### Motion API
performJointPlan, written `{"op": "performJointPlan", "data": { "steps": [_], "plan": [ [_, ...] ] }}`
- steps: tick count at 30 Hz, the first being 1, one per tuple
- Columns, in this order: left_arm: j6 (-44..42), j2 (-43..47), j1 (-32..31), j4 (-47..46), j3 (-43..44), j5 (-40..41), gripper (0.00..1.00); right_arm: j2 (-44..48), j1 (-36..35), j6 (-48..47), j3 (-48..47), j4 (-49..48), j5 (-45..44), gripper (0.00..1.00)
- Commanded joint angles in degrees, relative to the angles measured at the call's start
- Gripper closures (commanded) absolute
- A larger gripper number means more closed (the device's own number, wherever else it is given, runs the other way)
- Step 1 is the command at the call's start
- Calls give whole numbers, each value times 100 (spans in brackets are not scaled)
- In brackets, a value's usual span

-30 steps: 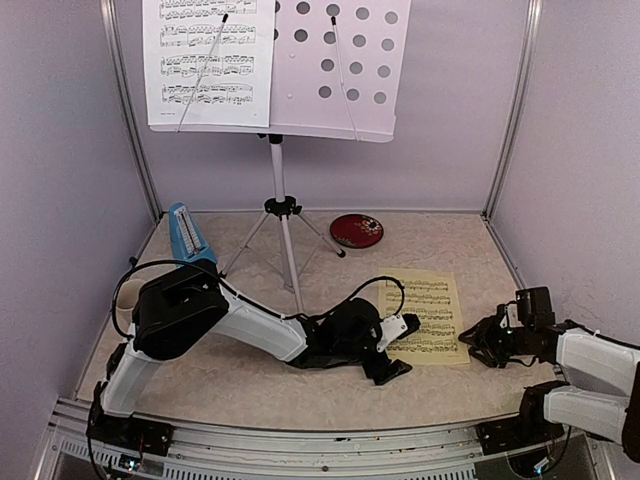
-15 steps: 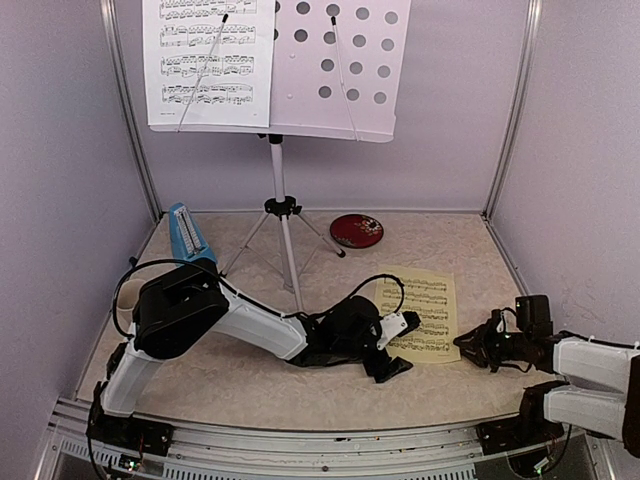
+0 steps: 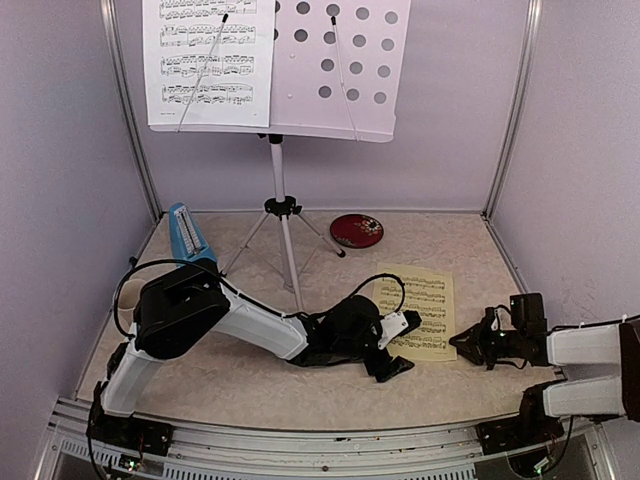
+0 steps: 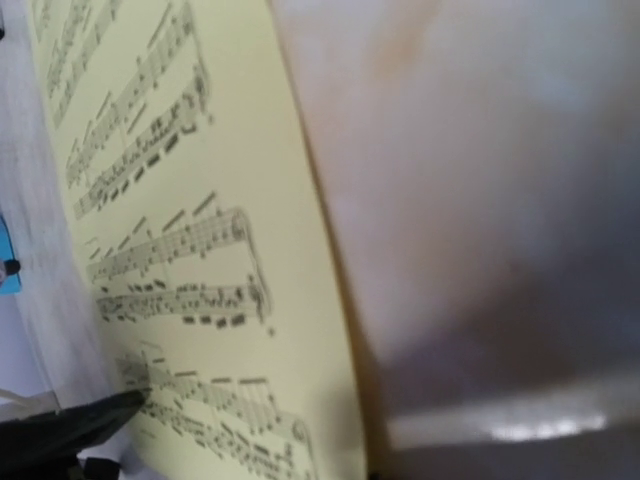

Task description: Set up the instrument practice props

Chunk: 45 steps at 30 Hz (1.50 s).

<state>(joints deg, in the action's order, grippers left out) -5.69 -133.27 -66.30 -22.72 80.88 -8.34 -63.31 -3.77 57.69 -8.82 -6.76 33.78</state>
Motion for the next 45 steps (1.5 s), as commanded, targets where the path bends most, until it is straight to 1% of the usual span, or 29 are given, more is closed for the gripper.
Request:
{"op": "performJointPlan", "data": {
  "steps": [1, 3, 4, 5, 9, 13, 17, 19, 22, 26, 30, 35, 37, 41, 43, 45],
  "plan": [
    [54, -120, 22, -170, 159, -89, 13, -210, -79, -256, -161, -244, -125, 84],
    [56, -112, 21, -163, 150, -97, 13, -177, -80, -300, -221, -228, -114, 91],
    [55, -92, 22, -173, 135, -87, 13, -136, -80, -299, -251, -213, -79, 98],
    [59, -46, 18, -199, 107, -55, 13, -68, -80, -260, -275, -211, -43, 100],
    [21, 535, 10, -570, -380, 236, 12, 590, -80, 154, -249, -272, 75, 100],
    [-72, 1262, -52, -839, -891, 702, 10, 1365, -97, 538, -316, -355, 98, 100],
    [302, 1866, -92, -860, -1210, 1051, 9, 1902, -106, 1024, -278, -725, -142, 100],
    [763, 2143, -102, -889, -1357, 1198, 9, 2060, -119, 1433, -142, -1041, -287, 100],
    [1681, 2449, -109, -982, -1579, 1205, 8, 2228, -211, 1947, 22, -1435, -543, 100],
    [2966, 2647, -109, -1183, -1847, 993, 2, 2325, -678, 2226, 69, -1711, -1089, 100],
    [4589, 2690, -114, -1426, -1968, 1200, 1, 2178, -1189, 2298, 103, -1991, -1570, 100],
    [5935, 2478, -121, -1735, -1914, 1008, 2, 1754, -1610, 2415, 162, -2618, -1885, 100],
    [6274, 2414, -149, -1870, -1912, 1000, 3, 1583, -1760, 2333, 109, -2729, -2001, 100],
    [6999, 2321, -208, -2285, -1995, 1056, 9, 1348, -1935, 2118, 11, -2950, -2222, 100],
    [7300, 2264, -266, -2189, -1943, 1153, 15, 1246, -1943, 2084, -52, -3082, -2176, 100],
    [7402, 2157, -310, -1887, -1772, 1207, 18, 1187, -1975, 1948, -152, -3096, -2165, 100]
  ]
}}
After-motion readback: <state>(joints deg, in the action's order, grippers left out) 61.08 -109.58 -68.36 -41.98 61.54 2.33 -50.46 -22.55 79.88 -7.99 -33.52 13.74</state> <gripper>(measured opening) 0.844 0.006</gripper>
